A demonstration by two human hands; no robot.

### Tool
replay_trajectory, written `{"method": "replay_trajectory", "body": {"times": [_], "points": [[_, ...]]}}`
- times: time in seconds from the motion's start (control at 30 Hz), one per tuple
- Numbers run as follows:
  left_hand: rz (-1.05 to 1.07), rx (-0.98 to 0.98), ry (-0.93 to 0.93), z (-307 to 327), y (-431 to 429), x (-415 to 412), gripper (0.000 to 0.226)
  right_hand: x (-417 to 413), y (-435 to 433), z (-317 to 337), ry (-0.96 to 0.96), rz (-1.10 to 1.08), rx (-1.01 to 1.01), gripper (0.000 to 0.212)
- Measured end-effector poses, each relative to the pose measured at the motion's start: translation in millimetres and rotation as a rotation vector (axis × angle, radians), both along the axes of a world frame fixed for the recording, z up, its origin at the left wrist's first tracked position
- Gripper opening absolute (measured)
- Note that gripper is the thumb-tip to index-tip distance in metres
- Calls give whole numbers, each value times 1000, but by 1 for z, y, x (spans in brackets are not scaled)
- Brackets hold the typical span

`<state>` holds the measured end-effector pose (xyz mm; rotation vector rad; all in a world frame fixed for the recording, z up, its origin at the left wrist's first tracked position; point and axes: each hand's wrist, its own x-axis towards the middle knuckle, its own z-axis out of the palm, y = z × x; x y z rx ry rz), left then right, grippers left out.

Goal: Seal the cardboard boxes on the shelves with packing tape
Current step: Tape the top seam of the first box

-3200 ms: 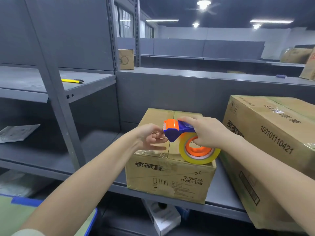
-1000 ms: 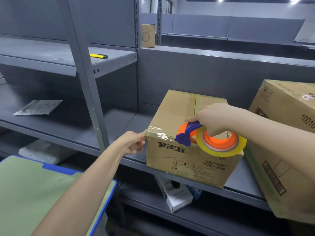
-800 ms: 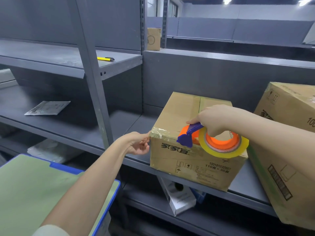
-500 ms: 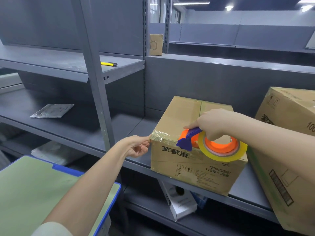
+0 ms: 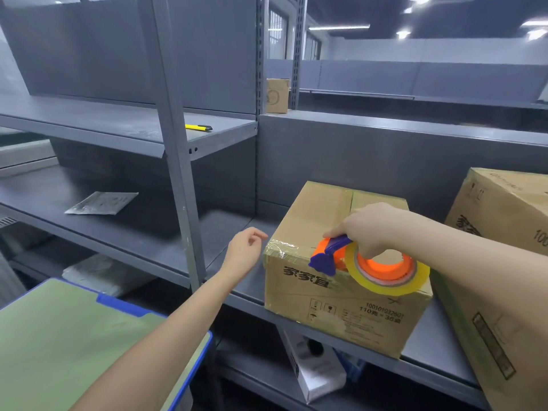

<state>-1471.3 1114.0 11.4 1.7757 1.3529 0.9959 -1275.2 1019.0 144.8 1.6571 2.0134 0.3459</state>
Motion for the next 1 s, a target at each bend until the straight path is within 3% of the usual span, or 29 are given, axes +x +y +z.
{"method": "replay_trajectory", "body": {"times": [0.1, 0.23, 0.4, 0.5, 0.8, 1.0], "points": [[-117, 187, 85, 16, -18, 7, 34, -1, -1, 1, 2, 3, 5, 70], [-286, 616, 450, 13, -39, 20, 44, 2, -2, 2, -11, 18, 1, 74], [-282, 741, 691, -10, -42, 31, 54, 7, -4, 6, 1, 116, 10, 83], [-257, 872, 639, -8, -35, 33, 47, 16, -7, 9, 44, 131, 22, 75], [-255, 881, 588, -6, -24, 29, 51, 23, -14, 13, 141, 115, -9, 72], [-204, 829, 650, -3, -25, 27, 55, 61, -35, 22, 162, 54, -63, 74]]}}
